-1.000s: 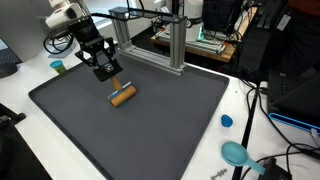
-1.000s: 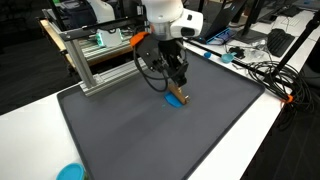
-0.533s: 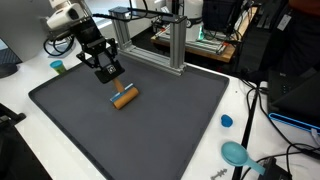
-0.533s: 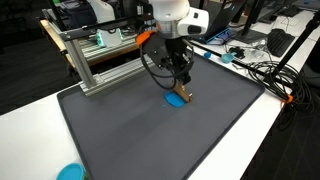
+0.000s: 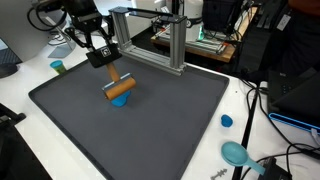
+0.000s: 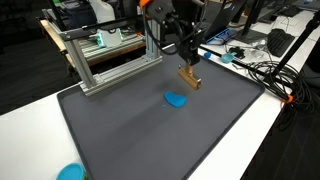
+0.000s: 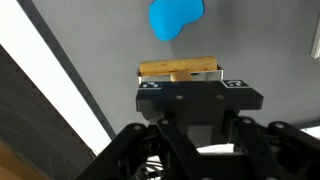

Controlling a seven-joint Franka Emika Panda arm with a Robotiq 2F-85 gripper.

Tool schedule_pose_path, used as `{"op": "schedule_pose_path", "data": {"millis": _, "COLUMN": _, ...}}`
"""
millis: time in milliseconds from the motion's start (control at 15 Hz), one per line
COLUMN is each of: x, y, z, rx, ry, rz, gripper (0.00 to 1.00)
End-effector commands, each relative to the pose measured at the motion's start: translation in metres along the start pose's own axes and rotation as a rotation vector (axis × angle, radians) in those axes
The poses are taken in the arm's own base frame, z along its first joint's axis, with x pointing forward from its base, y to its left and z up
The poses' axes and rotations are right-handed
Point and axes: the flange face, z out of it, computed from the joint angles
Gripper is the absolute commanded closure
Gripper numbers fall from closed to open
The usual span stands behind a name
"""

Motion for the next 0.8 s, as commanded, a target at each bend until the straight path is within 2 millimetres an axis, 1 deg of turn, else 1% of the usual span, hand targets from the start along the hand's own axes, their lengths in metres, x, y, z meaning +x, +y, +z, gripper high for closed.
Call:
{"op": "schedule_pose_path", "data": {"millis": 0, "x": -0.025, "y": -0.002, "z": -0.01, "rx": -0.068, "ry": -0.015, "rz": 0.134, "gripper": 0.79}}
{"op": "schedule_pose_path", "data": {"millis": 67, "x": -0.031, "y": -0.002, "z": -0.002, "rx": -0.074, "ry": -0.022, "rz": 0.159, "gripper": 0.79}}
{"op": "schedule_pose_path", "data": {"millis": 200, "x": -0.041, "y": -0.003, "z": 0.021, "rx": -0.081, "ry": -0.024, "rz": 0.2, "gripper": 0.79}}
{"op": "schedule_pose_path", "data": {"millis": 333, "x": -0.045, "y": -0.007, "z": 0.045, "rx": -0.078, "ry": -0.026, "rz": 0.218, "gripper": 0.79}}
{"op": "schedule_pose_path", "data": {"millis": 533, "x": -0.053, "y": -0.011, "z": 0.073, "rx": -0.084, "ry": -0.055, "rz": 0.239, "gripper": 0.79}}
{"op": "schedule_pose_path", "data": {"millis": 600, "x": -0.057, "y": -0.012, "z": 0.08, "rx": -0.086, "ry": -0.063, "rz": 0.251, "gripper": 0.79}}
{"op": "schedule_pose_path", "data": {"millis": 733, "x": -0.061, "y": -0.013, "z": 0.078, "rx": -0.092, "ry": -0.082, "rz": 0.265, "gripper": 0.79}}
